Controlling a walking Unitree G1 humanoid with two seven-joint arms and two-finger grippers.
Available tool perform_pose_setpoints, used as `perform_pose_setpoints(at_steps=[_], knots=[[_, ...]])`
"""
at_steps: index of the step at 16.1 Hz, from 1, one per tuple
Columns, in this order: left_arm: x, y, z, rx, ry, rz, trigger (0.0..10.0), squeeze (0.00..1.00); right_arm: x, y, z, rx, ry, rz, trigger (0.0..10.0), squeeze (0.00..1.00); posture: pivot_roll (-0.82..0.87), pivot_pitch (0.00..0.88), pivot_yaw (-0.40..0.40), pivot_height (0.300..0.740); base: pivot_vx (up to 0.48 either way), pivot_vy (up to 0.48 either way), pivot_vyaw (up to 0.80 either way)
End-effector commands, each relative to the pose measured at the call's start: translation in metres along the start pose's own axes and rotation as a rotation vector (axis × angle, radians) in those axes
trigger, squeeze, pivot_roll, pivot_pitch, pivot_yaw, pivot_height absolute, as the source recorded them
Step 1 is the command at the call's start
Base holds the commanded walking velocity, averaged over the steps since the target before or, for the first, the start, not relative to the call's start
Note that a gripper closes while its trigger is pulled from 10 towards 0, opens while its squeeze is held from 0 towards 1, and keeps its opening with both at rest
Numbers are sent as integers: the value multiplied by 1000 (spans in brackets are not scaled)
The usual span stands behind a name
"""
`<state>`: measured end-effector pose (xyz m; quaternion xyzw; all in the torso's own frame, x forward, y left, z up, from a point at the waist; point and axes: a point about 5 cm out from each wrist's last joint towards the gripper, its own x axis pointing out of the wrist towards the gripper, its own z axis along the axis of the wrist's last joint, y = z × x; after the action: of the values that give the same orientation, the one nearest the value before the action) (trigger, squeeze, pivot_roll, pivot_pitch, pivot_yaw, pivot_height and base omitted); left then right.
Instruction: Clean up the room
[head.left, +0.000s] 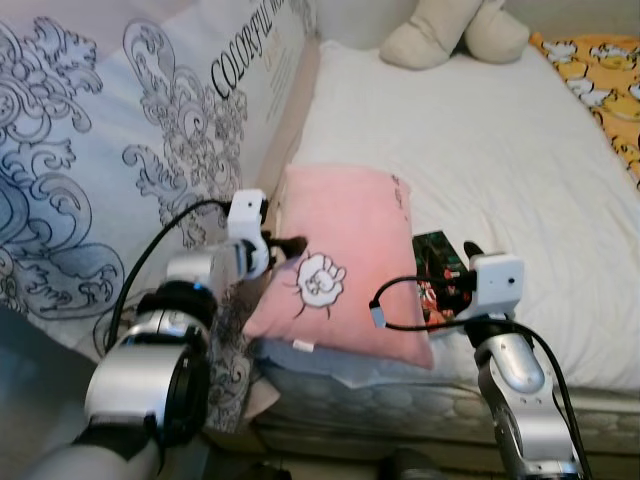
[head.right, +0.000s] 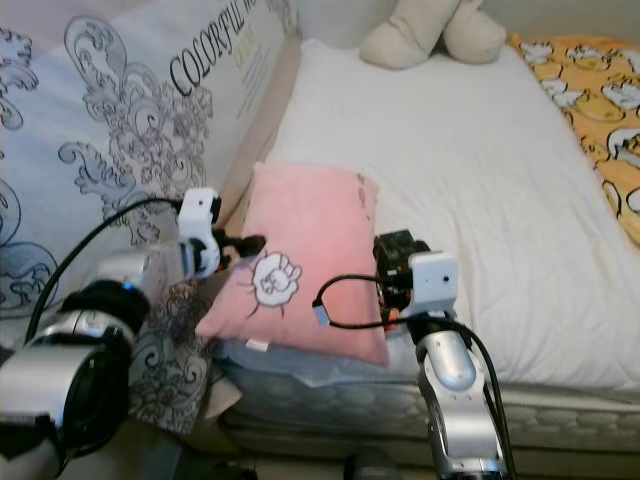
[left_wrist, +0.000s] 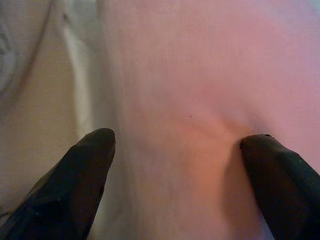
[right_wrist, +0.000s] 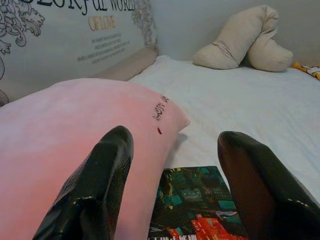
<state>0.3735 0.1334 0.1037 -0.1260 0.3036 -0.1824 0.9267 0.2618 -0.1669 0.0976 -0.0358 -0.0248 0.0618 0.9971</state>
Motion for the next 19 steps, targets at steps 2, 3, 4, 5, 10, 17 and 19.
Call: perform_pose_setpoints(at_steps=[2,3,4,5,10,17,19], knots=[[5,-10,2,-58,-19,-51,10000,0,0,3,0,11,5,11,10000,0,-213,0,80,704,0,0,0],[7,-13,-1,-36,-2,-49,10000,0,0,3,0,10,6,14,10000,0,-213,0,80,704,0,0,0],[11,-20,-8,-23,22,-75,10000,0,1,3,0,9,8,18,10000,0,-213,0,80,704,0,0,0],[14,-24,-17,5,55,-88,0,0,2,3,0,9,8,19,10000,0,-213,0,80,704,0,0,0],[17,-22,-40,56,108,-79,0,0,-1,7,-1,14,18,44,10000,0,-226,0,78,704,0,0,0],[17,-26,-32,25,34,-130,0,0,-13,12,-10,25,57,80,10000,0,-228,0,81,704,0,0,0],[17,-27,-32,13,30,-140,0,0,-15,10,-11,25,62,77,10000,0,-232,0,81,704,0,0,0]])
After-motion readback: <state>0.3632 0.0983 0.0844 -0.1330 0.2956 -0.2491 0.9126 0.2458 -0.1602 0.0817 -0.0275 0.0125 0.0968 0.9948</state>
